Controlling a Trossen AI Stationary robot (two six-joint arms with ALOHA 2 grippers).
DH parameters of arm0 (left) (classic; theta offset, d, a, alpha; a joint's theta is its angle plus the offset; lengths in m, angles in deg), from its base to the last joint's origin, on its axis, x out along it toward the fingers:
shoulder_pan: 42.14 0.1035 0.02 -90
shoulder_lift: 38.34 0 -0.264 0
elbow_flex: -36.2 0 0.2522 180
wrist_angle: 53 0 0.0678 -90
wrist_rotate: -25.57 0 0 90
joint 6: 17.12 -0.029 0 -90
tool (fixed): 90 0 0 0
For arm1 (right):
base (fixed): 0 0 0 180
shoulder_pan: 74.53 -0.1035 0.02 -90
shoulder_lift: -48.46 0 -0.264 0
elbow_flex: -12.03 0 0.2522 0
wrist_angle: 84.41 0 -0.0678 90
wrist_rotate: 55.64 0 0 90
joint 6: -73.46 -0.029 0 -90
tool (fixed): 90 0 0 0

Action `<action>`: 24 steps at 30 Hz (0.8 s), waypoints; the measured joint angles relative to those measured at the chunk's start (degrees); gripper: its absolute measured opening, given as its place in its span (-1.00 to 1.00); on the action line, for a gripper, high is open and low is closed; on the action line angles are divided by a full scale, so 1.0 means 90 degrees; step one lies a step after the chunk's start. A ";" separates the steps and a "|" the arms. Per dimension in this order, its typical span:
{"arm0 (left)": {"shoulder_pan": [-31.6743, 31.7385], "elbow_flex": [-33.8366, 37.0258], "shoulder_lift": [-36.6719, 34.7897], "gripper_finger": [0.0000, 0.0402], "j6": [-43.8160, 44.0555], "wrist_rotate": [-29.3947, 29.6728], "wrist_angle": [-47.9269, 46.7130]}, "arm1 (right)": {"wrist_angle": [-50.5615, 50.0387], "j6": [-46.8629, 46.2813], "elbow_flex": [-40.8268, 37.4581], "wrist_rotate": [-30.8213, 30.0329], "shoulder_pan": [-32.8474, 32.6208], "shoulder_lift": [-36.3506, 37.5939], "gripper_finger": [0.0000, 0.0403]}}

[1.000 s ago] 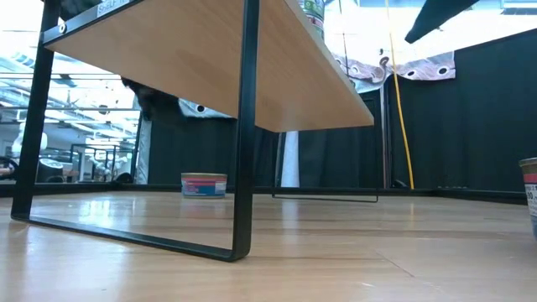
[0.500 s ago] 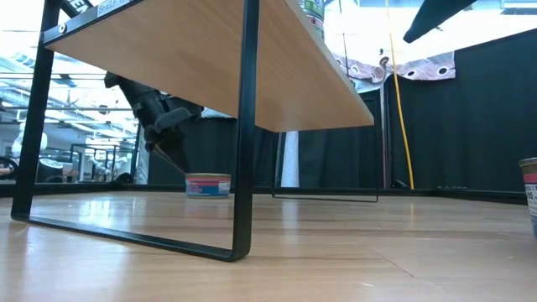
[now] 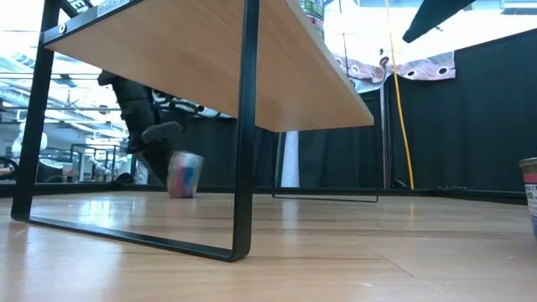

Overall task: Stack canned seafood by type on shelf
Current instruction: Stack the blue-pink tuna can on top of the other blue-pink tuna can on the shelf

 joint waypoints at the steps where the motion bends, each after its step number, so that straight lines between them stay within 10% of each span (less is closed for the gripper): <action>1: -0.0026 -0.0010 -0.0023 -1.00 0.0049 0.0098 -0.0049 | 0.0000 0.0004 0.0000 0.0002 0.0000 0.0000 -0.99; 14: -0.0713 -0.0543 -0.1454 -1.00 0.0252 0.0400 -0.2242 | 0.0069 0.0149 0.0000 0.0159 0.0000 0.0000 -0.99; 24: -0.1088 -0.1338 -0.2558 -0.65 -0.2434 0.0513 -0.2611 | 0.0423 0.0620 0.0000 0.0190 0.0000 0.0000 -0.99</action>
